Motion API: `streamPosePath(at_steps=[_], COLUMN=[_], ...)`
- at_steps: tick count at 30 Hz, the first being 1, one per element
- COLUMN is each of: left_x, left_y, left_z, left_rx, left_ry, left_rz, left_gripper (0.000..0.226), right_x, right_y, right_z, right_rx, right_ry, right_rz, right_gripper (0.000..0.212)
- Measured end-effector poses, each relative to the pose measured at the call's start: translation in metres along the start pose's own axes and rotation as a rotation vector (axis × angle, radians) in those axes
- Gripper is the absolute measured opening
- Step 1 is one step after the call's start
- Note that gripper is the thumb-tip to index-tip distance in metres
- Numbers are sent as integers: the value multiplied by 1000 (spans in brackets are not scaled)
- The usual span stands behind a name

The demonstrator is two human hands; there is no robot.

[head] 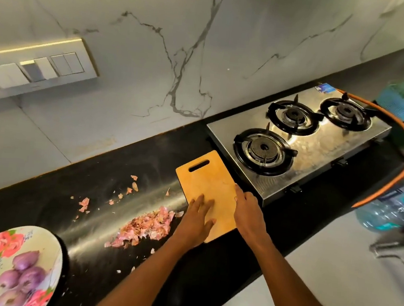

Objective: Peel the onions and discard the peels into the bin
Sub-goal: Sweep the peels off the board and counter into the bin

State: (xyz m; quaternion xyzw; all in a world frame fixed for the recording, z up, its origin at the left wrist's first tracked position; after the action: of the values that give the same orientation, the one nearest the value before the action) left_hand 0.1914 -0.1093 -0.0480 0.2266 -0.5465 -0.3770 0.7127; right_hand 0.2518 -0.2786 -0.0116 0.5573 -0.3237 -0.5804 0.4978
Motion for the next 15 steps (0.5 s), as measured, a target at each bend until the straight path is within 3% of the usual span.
streamPosePath(at_steps=[11, 15], left_x=[-9, -4], left_y=[-7, -4], left_z=[1, -3], left_rx=[-6, -18], left_ry=[-11, -31], left_rz=[33, 55], left_gripper=[56, 55], right_x=[-5, -3], right_y=[-31, -39], right_z=[16, 13], right_rx=[-57, -106], right_ry=[187, 173], right_rz=[137, 102], right_gripper=[48, 52])
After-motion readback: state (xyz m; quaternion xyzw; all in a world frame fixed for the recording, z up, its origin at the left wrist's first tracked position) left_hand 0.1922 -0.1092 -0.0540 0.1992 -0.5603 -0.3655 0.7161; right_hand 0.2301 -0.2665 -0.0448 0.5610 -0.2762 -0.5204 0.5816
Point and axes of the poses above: each hand's wrist, its own z-axis away from the middle knuckle, its own y-axis out of the back of the hand, x = y × z, the point moved 2 cm from there along -z, towards the middle knuckle, and after that the axes turned 1 degree about -x, right-handed, at the moved point
